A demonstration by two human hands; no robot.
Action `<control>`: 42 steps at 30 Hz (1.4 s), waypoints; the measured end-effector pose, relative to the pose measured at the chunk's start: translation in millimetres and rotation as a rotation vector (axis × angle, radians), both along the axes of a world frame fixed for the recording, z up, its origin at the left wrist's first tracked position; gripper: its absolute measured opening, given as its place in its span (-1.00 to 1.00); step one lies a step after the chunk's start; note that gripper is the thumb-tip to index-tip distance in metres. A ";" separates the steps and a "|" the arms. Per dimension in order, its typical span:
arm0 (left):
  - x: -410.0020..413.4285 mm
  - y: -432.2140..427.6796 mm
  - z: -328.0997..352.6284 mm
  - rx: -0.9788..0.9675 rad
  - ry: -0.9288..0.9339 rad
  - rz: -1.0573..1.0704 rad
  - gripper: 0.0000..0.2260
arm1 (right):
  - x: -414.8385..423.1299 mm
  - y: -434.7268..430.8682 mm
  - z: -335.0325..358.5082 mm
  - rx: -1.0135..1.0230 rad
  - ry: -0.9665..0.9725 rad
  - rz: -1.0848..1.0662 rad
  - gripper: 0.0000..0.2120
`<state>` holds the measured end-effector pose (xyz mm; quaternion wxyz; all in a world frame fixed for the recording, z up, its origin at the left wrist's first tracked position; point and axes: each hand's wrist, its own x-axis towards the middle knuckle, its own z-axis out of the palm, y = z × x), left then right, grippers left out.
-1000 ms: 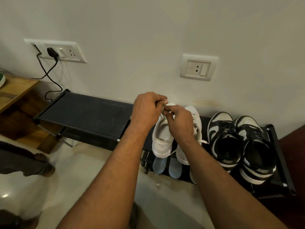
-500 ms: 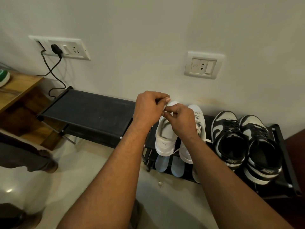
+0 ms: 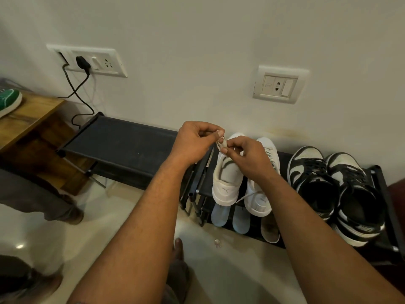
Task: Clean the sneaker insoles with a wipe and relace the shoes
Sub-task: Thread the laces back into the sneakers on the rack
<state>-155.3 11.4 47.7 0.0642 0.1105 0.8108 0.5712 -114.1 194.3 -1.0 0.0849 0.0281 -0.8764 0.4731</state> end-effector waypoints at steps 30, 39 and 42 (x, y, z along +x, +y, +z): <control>0.6 -23.0 -6.5 -0.304 -0.258 -0.379 -0.89 | 6.9 25.9 -8.2 0.606 -0.027 0.187 -0.85; 4.8 -12.3 -30.1 -0.451 -0.376 -0.420 -0.92 | 16.7 3.6 -24.0 1.063 0.075 0.011 -0.84; 5.6 -7.5 -31.1 -0.460 -0.314 -0.371 -0.93 | 15.0 0.1 -23.1 1.142 0.032 -0.015 -0.88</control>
